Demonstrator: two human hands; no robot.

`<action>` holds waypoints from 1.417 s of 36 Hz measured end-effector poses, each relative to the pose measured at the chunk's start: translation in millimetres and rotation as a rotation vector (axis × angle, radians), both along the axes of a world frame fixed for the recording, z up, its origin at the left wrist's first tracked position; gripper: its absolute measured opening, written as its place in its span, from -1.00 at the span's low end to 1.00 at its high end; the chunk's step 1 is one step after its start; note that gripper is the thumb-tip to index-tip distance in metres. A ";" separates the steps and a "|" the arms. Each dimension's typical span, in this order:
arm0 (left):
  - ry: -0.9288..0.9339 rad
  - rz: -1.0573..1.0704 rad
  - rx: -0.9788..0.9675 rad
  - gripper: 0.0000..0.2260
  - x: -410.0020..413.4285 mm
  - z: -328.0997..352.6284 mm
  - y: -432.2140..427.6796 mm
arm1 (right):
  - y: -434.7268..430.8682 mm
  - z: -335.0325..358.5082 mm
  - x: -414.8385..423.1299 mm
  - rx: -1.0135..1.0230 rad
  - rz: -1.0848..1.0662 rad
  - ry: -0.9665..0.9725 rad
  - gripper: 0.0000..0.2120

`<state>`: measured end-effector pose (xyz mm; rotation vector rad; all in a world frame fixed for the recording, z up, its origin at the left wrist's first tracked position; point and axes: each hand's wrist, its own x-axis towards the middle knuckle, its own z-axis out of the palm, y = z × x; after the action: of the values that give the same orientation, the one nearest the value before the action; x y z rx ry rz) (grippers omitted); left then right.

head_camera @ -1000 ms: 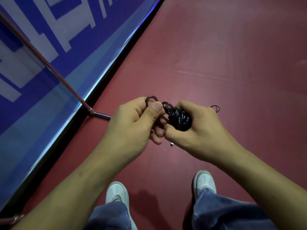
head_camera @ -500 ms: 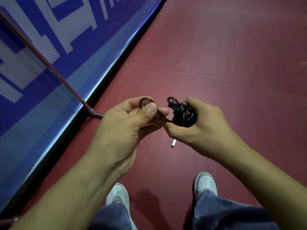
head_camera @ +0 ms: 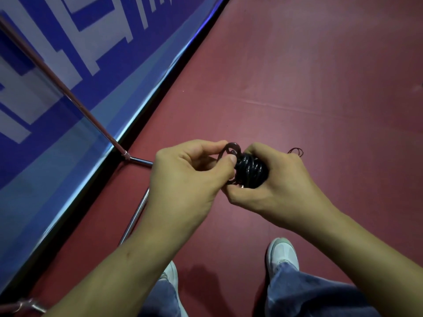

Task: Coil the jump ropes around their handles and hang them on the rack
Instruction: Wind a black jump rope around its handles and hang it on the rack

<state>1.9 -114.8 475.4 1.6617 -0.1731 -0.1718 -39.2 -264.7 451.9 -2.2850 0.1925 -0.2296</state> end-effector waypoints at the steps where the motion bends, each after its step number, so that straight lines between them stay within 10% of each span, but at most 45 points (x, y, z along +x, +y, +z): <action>1: -0.022 0.021 0.027 -0.84 -0.8 -0.2 -1.3 | 0.6 0.3 0.1 0.010 -0.003 -0.006 -0.60; 27: -0.180 -0.208 0.228 -0.79 10.0 -1.7 9.3 | -11.8 8.4 2.8 -0.204 0.104 0.019 -0.58; 31: -0.127 -0.255 0.249 -0.52 14.3 -2.2 9.7 | -11.5 8.8 2.5 -0.258 0.131 0.022 -0.56; 51: -0.089 -0.200 0.238 -0.87 13.7 -8.2 7.7 | -10.5 1.2 2.9 -0.171 0.154 0.048 -0.67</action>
<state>15.6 -107.1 467.3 1.8891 -0.4000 -0.2788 -36.2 -275.2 453.1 -2.4633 0.0212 -0.1151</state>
